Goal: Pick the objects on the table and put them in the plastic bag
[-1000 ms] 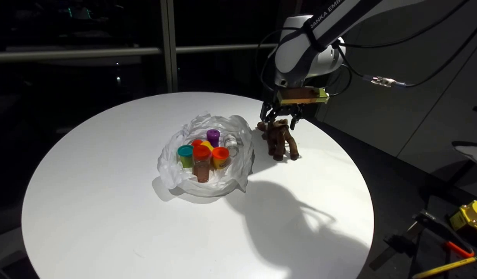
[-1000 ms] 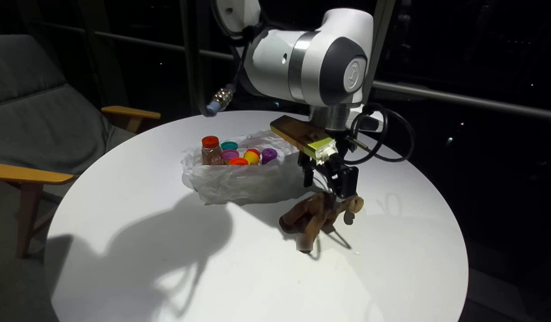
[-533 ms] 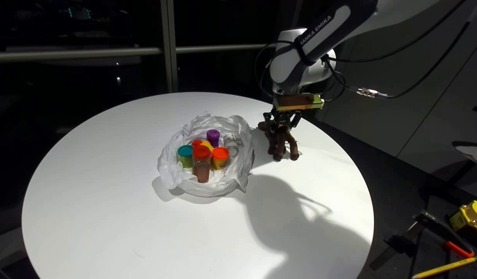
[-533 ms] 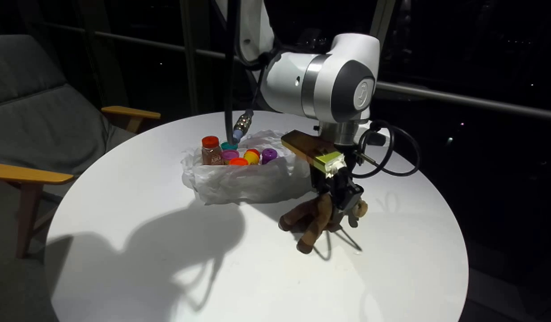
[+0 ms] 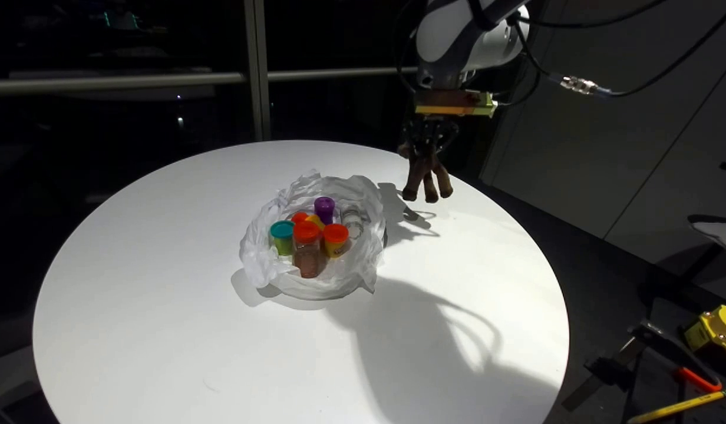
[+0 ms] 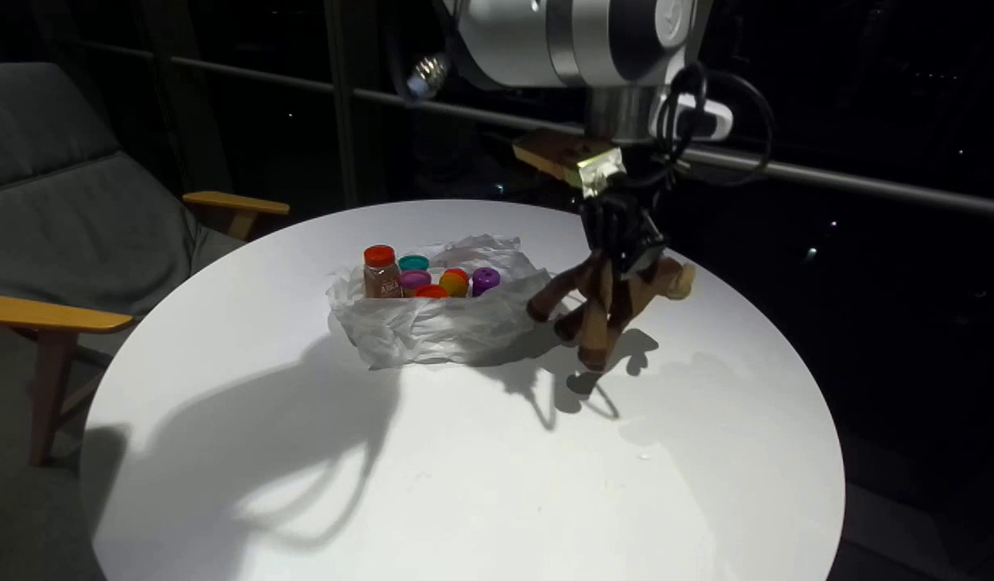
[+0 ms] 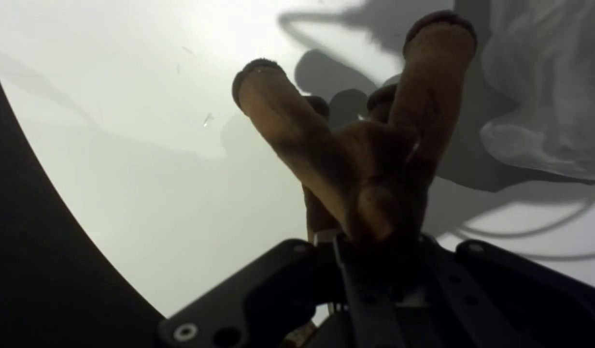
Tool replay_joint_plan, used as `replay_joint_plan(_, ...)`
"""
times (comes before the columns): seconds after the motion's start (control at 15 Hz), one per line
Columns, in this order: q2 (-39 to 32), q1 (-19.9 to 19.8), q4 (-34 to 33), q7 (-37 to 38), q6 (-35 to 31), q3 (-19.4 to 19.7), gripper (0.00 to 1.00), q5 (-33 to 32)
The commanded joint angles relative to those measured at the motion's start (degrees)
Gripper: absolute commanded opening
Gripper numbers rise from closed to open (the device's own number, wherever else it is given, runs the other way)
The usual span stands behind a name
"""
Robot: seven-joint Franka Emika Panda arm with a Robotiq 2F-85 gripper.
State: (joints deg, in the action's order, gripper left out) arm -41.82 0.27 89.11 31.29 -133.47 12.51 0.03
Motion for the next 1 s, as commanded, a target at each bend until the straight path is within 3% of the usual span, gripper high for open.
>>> replay_joint_plan(0.0, 9.5, 6.5, 6.1, 4.8, 2.1, 1.5, 0.03, -4.7)
replay_joint_plan(0.27, 13.4, 12.5, 5.4, 8.8, 8.8, -2.0, 0.03, -10.2)
replay_joint_plan(0.53, 11.8, 14.8, 3.3, 9.7, 6.2, -6.5, 0.03, -10.6)
replay_joint_plan(0.93, 6.9, 17.1, 2.6, 13.6, 3.8, -6.0, 0.03, -16.1)
